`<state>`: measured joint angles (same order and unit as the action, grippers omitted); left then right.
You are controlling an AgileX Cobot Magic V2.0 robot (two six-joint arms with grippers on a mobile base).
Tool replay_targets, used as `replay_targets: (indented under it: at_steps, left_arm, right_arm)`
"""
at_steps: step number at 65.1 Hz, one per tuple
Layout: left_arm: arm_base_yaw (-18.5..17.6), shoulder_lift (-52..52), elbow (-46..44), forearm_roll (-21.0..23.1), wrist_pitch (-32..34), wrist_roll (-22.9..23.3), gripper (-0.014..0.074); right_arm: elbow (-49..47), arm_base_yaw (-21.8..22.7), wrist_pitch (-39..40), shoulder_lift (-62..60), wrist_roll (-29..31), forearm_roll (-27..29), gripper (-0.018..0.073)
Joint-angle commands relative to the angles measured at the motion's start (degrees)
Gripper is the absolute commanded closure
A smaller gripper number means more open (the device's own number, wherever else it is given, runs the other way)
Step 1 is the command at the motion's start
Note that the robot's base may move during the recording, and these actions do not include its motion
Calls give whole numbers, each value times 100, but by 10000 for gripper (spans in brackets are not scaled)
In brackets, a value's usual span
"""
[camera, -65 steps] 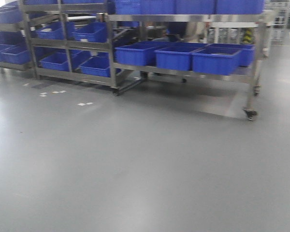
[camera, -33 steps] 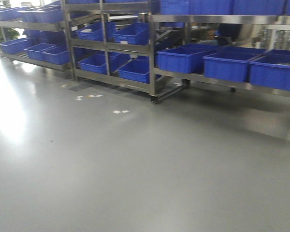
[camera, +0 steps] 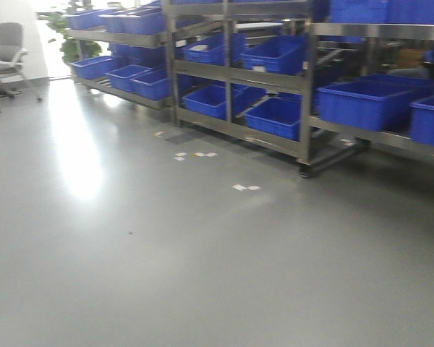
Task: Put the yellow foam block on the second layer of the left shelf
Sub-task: 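Drive the base across the floor to the shelf of blue bins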
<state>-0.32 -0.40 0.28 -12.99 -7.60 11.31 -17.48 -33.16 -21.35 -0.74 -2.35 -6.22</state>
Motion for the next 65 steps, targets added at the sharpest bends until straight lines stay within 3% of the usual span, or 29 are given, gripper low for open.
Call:
replay_targets:
  at_steps: [1, 65]
  left_arm:
    - [-41, -78, 148, -3, 495, 22, 460]
    - [-41, -78, 148, -3, 495, 22, 460]
  right_arm:
    - [-169, 24, 480, -83, 33, -64, 271]
    - [-169, 24, 480, -83, 33, -64, 271]
